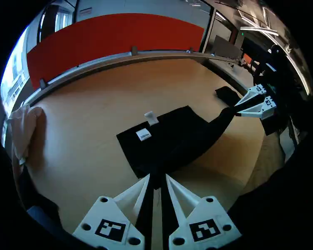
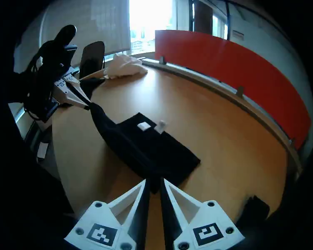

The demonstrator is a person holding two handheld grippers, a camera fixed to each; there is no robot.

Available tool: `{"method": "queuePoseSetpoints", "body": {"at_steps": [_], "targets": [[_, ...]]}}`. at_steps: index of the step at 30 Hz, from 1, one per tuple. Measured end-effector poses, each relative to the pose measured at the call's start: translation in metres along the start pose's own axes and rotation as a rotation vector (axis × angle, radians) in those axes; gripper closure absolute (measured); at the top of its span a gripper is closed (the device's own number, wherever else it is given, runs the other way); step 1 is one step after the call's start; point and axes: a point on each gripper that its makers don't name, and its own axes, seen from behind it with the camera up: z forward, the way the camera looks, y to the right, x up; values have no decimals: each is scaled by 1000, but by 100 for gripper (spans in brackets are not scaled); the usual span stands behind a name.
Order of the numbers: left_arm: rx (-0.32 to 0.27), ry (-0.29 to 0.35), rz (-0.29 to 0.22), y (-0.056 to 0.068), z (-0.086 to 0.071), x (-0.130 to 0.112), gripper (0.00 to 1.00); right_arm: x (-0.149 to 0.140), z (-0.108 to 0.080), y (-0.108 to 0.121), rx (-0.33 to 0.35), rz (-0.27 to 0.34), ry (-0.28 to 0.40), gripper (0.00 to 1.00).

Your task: Fold towel

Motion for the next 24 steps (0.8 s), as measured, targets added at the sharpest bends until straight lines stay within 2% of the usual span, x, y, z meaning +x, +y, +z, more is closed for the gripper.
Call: {"method": "queuePoseSetpoints", "body": {"at_steps": [11, 24], "targets": [[29, -32, -1, -19, 34, 3, 89, -2, 31, 25, -13, 25, -30, 84], [36, -67, 7, -32, 64, 5, 89, -9, 50, 41, -11, 32, -69, 84]]}}
